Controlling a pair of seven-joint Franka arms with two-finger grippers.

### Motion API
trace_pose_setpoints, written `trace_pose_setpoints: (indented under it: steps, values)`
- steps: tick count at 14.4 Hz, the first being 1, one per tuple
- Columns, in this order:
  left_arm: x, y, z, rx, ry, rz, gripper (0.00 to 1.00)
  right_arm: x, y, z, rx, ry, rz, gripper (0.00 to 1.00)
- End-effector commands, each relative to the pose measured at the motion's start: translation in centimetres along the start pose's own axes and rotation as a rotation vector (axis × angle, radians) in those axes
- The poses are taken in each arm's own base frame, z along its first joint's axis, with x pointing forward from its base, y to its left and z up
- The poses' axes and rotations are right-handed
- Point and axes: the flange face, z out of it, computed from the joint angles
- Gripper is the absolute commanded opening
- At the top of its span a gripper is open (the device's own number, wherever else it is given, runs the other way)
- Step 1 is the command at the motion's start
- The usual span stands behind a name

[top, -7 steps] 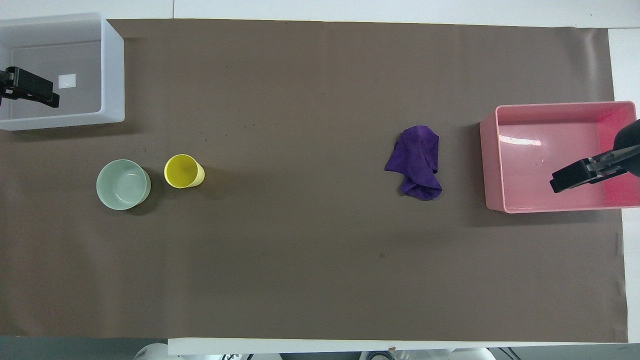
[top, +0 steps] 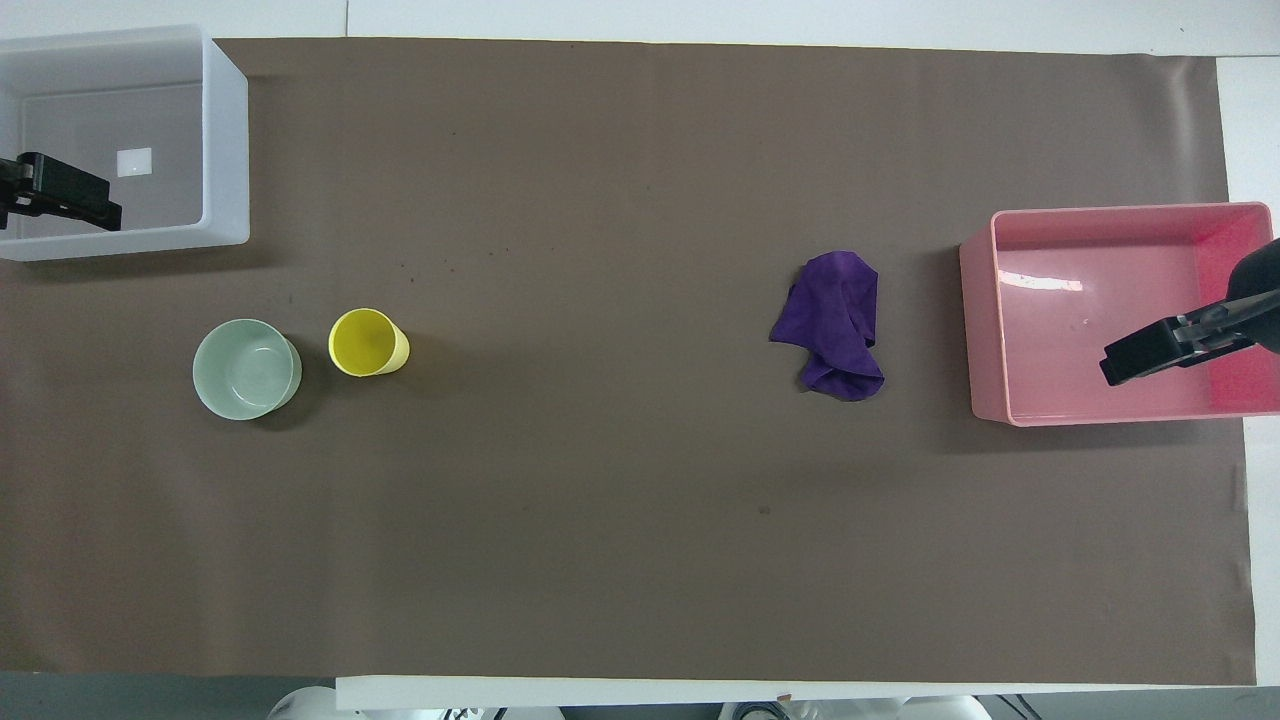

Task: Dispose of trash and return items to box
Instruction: 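Reach the left gripper toward the pale green bowl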

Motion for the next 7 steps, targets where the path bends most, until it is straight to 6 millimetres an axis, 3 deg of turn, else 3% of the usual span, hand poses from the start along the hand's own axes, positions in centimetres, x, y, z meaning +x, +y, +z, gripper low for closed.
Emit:
trace_pose_setpoints:
  steps: [1, 3, 7]
  values:
    - [-5.7, -0.8, 6.8, 0.016, 0.057, -0.095, 1.0, -0.1, 0.3, 0.0, -0.002, 0.034, -0.006, 0.99]
    - [-7.5, -1.6, 12.5, 0.015, 0.013, -0.122, 1.0, 1.5, -0.9, 0.0, -0.001, 0.116, -0.015, 0.99]
    - [-8.8, -2.6, 20.4, 0.014, 0.018, -0.139, 1.0, 5.7, -4.6, 4.7, 0.036, 0.138, -0.027, 0.99]
